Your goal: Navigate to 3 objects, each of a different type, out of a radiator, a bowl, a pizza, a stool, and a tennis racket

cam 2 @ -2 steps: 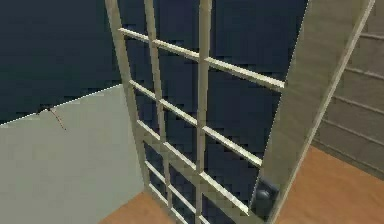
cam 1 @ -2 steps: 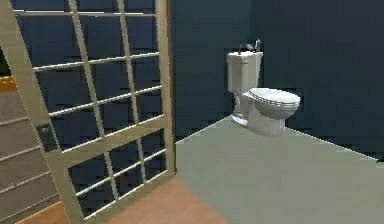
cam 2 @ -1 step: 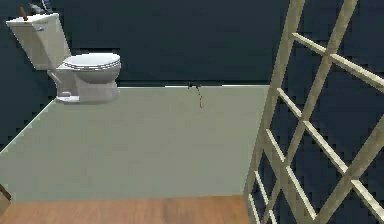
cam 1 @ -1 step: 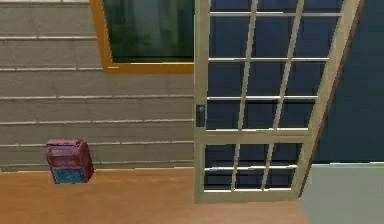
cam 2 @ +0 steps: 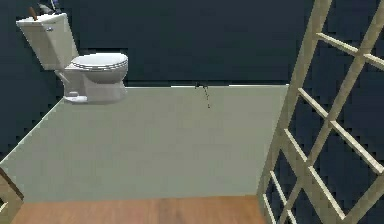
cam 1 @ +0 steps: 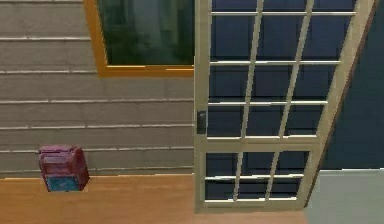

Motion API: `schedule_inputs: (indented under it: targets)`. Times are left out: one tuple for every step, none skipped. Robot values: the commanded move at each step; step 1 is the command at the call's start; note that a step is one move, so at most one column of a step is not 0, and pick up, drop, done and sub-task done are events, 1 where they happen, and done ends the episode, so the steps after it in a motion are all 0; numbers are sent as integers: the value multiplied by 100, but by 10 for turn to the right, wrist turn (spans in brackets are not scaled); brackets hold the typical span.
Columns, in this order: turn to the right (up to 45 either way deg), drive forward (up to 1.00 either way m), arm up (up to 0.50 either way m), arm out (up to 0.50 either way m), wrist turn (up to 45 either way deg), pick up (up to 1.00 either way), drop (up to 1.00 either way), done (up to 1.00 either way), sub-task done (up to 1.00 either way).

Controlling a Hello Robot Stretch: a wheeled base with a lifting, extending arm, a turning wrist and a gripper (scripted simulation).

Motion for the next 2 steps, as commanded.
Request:
schedule_inputs:
  targets:
    - [-450,0,0,0,0,0,0,0,0]
    - [-360,0,0,0,0,0,0,0,0]
